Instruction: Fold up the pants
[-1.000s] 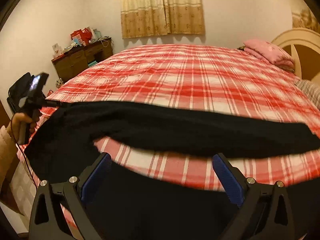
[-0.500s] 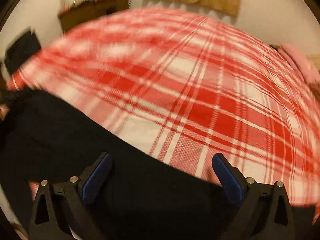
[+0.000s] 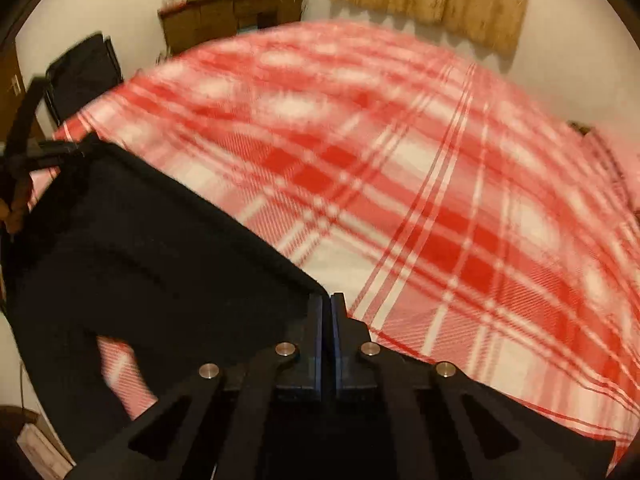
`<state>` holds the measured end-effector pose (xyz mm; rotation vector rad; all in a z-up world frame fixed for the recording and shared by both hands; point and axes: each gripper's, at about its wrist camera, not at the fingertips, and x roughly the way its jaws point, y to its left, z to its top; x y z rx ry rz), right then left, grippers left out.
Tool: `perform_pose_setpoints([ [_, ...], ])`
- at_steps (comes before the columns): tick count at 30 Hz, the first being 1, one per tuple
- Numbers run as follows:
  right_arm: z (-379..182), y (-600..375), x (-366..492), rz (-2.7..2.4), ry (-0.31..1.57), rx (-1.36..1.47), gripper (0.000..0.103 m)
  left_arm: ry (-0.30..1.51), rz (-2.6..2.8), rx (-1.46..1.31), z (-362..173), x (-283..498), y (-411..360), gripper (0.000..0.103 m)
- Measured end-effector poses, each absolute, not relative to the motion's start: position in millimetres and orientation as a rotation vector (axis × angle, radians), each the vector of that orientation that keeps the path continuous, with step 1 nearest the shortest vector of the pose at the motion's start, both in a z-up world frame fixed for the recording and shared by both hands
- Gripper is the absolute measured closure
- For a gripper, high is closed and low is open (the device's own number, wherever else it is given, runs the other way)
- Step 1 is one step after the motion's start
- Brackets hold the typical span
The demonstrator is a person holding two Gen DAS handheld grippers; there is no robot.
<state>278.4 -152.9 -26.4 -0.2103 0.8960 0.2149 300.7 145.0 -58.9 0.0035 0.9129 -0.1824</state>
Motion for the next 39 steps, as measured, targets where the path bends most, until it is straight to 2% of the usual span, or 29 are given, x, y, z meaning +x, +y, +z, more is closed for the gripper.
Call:
perform_pose_setpoints([
  [5,32,-141,211,0.226,0.741,-0.222,0.099,0.781,-0.207,-0.058,-15,260,161,0.079],
  [10,46,-116,141,0.254,0.654,-0.242,0.099,0.669,-0.243,-0.075,8,199,176,0.079],
  [16,9,-88,62,0.264,0.617,-0.294,0.099,0.597,-0.241,-0.074,-8,142,191,0.077],
  [18,-7,-83,51,0.263,0.623,-0.305,0.099,0.587,-0.229,-0.082,-20,131,195,0.074],
  [25,-63,-56,24,0.282,0.687,-0.346,0.099,0.628,-0.183,-0.115,-62,107,202,0.074],
  [27,-74,-56,21,0.278,0.706,-0.339,0.099,0.620,-0.164,-0.078,-71,101,201,0.068],
  [28,-83,-55,21,0.280,0.726,-0.335,0.099,0.617,-0.156,-0.068,-74,97,201,0.058],
  [29,-89,-54,20,0.280,0.741,-0.337,0.099,0.612,-0.127,-0.061,-78,91,203,0.039],
  [30,-95,-53,19,0.281,0.752,-0.342,0.099,0.609,-0.108,-0.063,-79,87,206,0.027],
  [31,-105,-50,17,0.296,0.774,-0.351,0.099,0.606,-0.084,-0.067,-81,84,210,0.008],
  [32,-111,-48,15,0.312,0.789,-0.355,0.099,0.605,-0.061,-0.072,-83,80,217,0.000],
  [35,-122,-32,7,0.315,0.778,-0.453,0.099,0.637,-0.053,-0.060,-85,76,231,0.000],
  [39,-112,-30,3,0.351,0.752,-0.422,0.099,0.648,-0.036,-0.007,-83,70,236,0.000],
])
